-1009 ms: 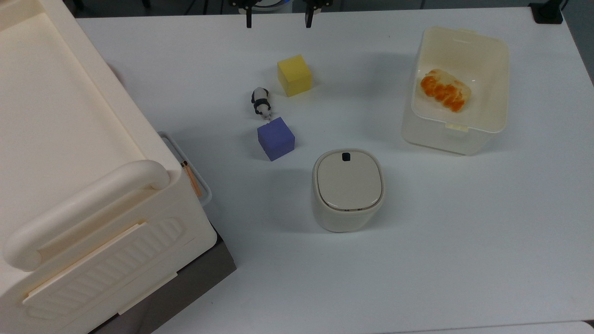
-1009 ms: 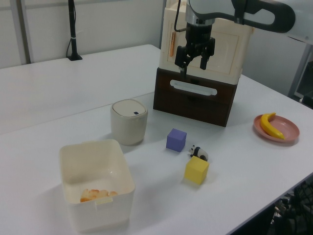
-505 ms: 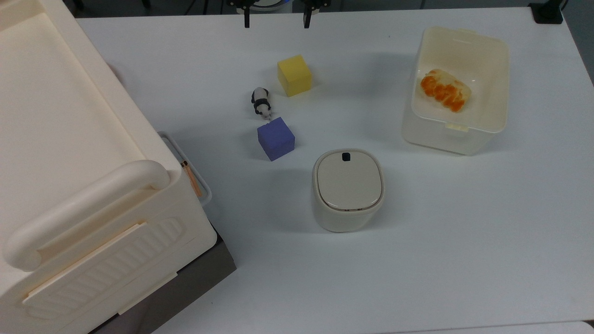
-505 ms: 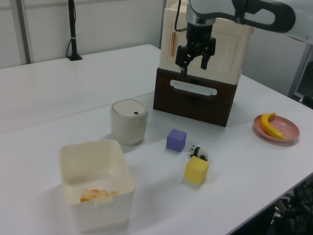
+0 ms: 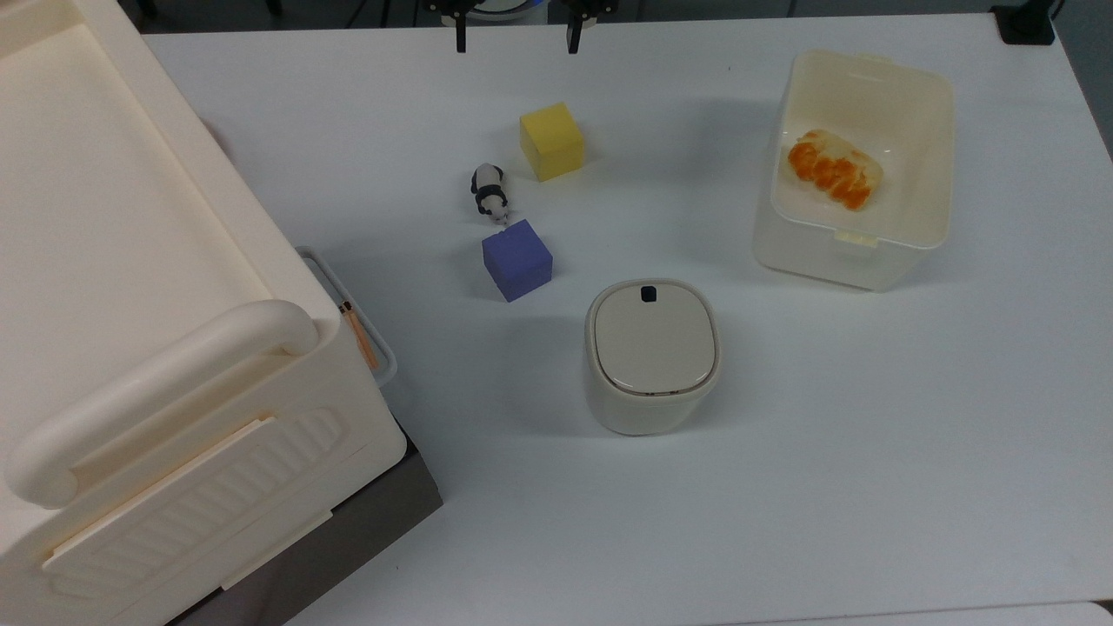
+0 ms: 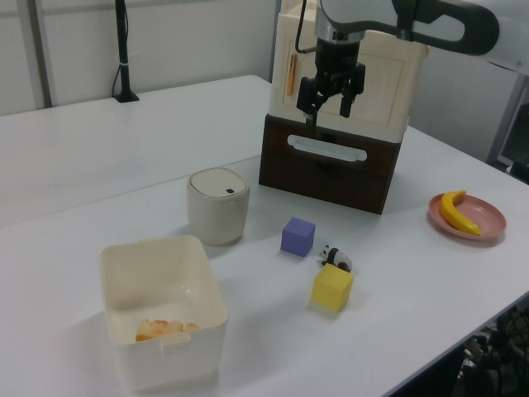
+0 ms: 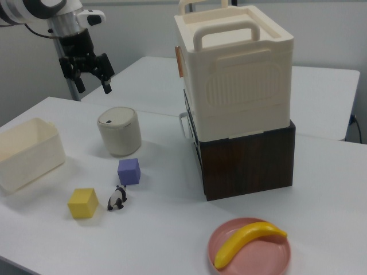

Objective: Slide open the drawer

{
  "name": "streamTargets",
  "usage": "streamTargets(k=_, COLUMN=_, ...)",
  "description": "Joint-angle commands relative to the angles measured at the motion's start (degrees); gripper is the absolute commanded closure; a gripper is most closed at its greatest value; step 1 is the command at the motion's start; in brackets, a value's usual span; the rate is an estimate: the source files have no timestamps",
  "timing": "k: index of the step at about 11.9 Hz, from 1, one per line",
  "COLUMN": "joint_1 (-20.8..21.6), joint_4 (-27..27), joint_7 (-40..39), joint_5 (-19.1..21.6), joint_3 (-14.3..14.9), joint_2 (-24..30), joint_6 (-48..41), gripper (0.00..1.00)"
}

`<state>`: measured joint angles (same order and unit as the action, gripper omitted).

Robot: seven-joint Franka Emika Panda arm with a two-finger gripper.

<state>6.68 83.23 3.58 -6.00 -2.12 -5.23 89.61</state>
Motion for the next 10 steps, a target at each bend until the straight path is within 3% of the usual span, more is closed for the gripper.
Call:
streamTargets(k=1, joint_1=0.26, joint_4=1.06, joint_7=0.91, joint_5=-0.24, joint_3=0.54, joint_2=0.57, joint_6=1.36, gripper=0.00)
streamTargets(k=10, joint_1=0.88, joint_4=1.15, joint_7=0.21, joint_5=-0.07, joint_3=0.10, joint_2=0.48, joint_6=1.27, gripper=0.00)
